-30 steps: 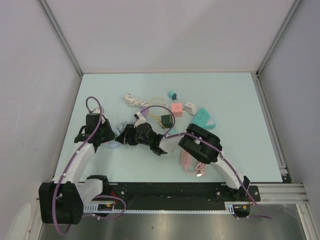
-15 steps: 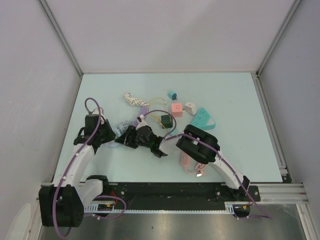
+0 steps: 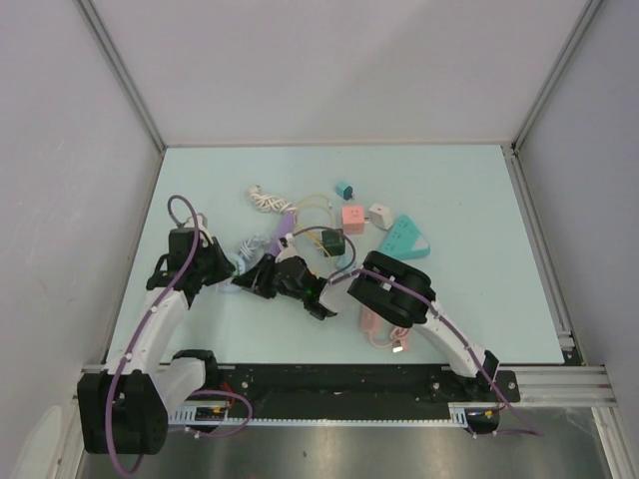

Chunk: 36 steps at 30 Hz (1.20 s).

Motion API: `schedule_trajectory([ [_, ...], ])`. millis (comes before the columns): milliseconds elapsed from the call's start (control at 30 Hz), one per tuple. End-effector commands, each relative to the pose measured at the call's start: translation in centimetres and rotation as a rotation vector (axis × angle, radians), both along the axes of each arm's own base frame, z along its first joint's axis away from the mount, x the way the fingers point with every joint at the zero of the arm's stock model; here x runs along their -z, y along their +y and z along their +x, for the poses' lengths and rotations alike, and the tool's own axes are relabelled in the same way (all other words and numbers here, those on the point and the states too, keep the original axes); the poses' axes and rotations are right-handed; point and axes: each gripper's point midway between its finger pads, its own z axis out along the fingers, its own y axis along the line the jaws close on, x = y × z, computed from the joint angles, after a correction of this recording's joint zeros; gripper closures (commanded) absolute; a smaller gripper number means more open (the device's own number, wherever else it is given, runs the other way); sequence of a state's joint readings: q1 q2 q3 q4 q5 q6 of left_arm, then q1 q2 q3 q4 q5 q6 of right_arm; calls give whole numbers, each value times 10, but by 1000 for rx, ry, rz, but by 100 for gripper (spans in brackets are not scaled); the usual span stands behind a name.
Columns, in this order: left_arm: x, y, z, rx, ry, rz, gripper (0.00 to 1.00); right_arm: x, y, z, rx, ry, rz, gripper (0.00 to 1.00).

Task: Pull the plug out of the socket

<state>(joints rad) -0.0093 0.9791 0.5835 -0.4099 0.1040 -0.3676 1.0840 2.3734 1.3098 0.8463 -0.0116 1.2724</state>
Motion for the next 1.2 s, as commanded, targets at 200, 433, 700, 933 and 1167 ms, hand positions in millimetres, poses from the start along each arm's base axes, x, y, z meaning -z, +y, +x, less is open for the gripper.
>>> schedule_trajectory([
  [200, -17, -11, 8, 29, -34, -57, 100, 18, -13, 17, 72, 17, 78, 100],
  [433, -28, -2, 17, 3, -59, -15, 99, 52, -21, 12, 91, 43, -72, 100],
  [700, -42, 5, 24, 5, -97, 37, 99, 79, -33, 9, 107, 51, -210, 100],
  [933, -52, 9, 27, 7, -120, 58, 99, 97, -42, 5, 118, 46, -298, 100],
  [1167, -65, 17, 31, 5, -140, 115, 99, 107, -50, 8, 141, 49, -353, 100],
])
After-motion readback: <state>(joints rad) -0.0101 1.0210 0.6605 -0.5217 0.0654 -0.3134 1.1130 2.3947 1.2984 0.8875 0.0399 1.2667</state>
